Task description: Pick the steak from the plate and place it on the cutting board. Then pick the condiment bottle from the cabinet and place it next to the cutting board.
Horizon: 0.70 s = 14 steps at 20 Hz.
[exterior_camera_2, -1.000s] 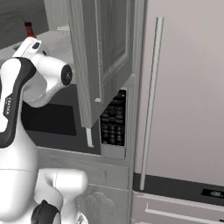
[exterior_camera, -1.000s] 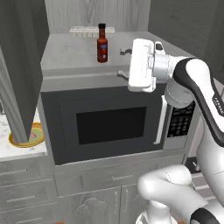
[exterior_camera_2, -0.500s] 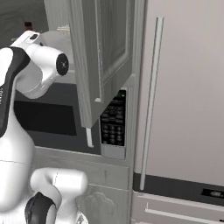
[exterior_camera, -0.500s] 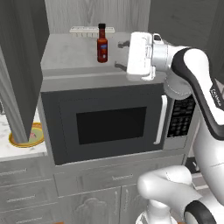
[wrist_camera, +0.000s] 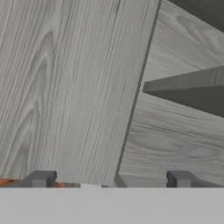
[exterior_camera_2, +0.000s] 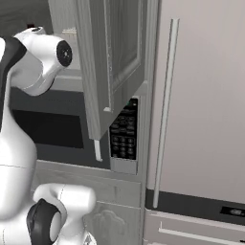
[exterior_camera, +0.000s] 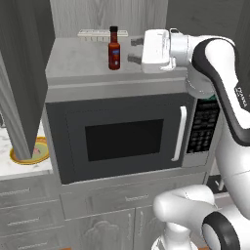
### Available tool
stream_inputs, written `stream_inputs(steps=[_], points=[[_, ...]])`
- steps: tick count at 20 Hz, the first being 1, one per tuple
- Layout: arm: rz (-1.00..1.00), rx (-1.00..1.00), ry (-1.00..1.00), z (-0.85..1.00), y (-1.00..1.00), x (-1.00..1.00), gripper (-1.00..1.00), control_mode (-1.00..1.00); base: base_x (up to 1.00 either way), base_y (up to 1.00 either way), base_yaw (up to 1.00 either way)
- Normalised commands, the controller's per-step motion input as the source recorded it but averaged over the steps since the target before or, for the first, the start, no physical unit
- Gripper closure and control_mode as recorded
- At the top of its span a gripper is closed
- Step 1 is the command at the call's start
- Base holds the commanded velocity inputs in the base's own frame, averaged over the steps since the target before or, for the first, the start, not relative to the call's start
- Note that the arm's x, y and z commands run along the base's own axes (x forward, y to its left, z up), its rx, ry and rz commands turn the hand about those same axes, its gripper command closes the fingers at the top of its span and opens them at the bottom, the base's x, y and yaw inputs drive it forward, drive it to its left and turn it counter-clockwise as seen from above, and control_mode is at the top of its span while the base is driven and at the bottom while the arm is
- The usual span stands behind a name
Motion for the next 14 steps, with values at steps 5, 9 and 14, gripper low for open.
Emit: stream_inputs(steps=[5, 9, 14], points=[[0.00, 0.04, 0.18, 0.00, 0.00, 0.00, -1.00, -1.00, 0.00, 0.00, 0.00], [0.00, 0.10, 0.09, -0.04, -0.01, 0.00, -1.00, -1.00, 0.00, 0.00, 0.00], [0.00, 0.13, 0.02, -0.07, -0.01, 0.00, -1.00, -1.00, 0.00, 0.00, 0.00]])
